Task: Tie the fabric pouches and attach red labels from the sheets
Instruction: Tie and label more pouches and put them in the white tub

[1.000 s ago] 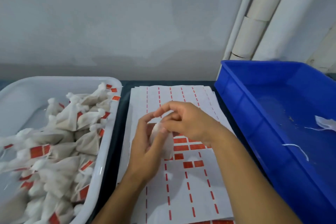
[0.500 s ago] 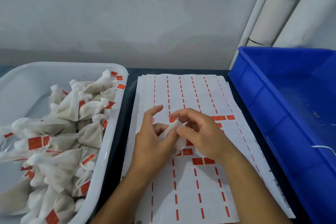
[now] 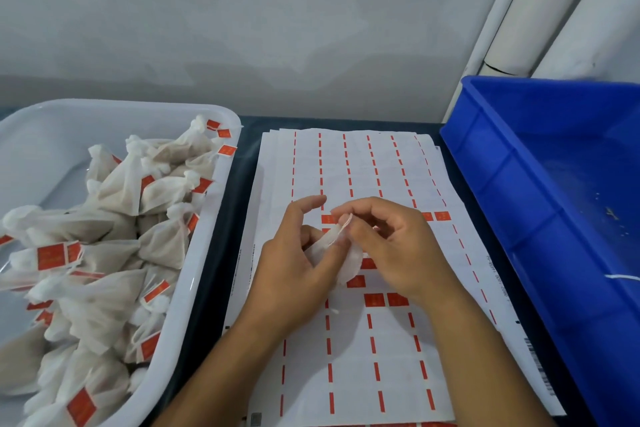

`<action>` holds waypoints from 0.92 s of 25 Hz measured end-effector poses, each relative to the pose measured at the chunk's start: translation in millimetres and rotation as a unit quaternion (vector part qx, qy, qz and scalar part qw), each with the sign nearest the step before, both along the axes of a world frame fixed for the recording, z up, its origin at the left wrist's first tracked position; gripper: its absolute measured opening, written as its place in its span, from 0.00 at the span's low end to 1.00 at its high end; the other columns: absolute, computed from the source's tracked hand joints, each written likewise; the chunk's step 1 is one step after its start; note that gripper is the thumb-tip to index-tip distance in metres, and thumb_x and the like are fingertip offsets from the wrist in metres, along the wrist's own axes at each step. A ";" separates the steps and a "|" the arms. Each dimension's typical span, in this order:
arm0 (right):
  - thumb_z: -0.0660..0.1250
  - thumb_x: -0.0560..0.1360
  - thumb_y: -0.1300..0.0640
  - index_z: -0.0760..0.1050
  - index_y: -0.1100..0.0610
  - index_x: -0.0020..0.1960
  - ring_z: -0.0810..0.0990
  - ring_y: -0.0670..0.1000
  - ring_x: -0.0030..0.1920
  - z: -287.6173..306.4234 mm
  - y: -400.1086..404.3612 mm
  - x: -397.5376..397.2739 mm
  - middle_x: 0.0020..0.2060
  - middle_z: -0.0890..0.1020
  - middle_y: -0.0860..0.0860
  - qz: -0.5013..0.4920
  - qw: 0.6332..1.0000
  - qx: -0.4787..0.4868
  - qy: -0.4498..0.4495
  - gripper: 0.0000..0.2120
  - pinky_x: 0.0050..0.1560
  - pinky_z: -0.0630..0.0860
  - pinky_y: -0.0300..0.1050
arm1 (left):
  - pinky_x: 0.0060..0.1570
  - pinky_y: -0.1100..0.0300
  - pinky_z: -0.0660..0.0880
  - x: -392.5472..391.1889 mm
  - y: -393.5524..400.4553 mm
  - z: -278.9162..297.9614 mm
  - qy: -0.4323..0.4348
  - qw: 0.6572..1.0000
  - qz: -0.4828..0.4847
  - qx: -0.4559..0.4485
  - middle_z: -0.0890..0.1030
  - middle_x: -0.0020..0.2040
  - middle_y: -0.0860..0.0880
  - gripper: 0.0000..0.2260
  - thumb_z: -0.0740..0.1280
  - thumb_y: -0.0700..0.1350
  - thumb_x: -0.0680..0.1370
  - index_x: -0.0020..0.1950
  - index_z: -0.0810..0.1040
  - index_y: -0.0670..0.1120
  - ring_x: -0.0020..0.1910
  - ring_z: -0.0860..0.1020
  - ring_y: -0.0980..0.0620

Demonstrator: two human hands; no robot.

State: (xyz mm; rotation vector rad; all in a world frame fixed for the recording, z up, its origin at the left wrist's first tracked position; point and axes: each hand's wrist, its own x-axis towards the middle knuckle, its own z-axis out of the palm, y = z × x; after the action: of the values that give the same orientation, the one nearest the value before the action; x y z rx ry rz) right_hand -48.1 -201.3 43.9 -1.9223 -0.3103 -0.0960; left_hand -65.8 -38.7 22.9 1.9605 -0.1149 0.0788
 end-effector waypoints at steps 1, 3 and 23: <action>0.67 0.81 0.48 0.80 0.33 0.52 0.81 0.36 0.56 -0.1 -0.7 -1.6 0.51 0.83 0.29 -0.011 1.000 0.006 -0.002 0.08 0.48 0.79 0.29 | 0.39 0.70 0.80 -0.4 0.2 0.0 0.000 1.000 0.000 0.010 0.82 0.44 0.62 0.24 0.69 0.62 0.77 0.69 0.64 0.68 0.45 0.82 0.64; 0.66 0.79 0.43 0.79 0.31 0.53 0.81 0.34 0.56 -0.7 -2.2 -4.3 0.52 0.83 0.28 -0.034 0.999 0.019 -0.008 0.07 0.49 0.78 0.27 | 0.41 0.68 0.81 -1.8 0.2 -0.3 -0.005 1.000 -0.008 0.029 0.81 0.46 0.62 0.19 0.68 0.62 0.78 0.67 0.68 0.68 0.49 0.81 0.65; 0.65 0.81 0.51 0.82 0.45 0.57 0.87 0.49 0.43 10.4 3.8 -15.5 0.44 0.87 0.43 -0.101 0.972 0.186 -0.097 0.09 0.42 0.83 0.36 | 0.41 0.76 0.73 -10.3 -11.3 9.4 -0.045 0.996 0.025 0.068 0.79 0.43 0.64 0.14 0.59 0.67 0.79 0.49 0.77 0.60 0.49 0.77 0.63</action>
State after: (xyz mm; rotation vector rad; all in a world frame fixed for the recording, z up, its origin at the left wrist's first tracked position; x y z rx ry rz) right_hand -63.6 -197.6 54.3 -1.5672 -0.2073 -0.4491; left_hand -76.1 -50.0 32.3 2.0967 -0.1333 0.1980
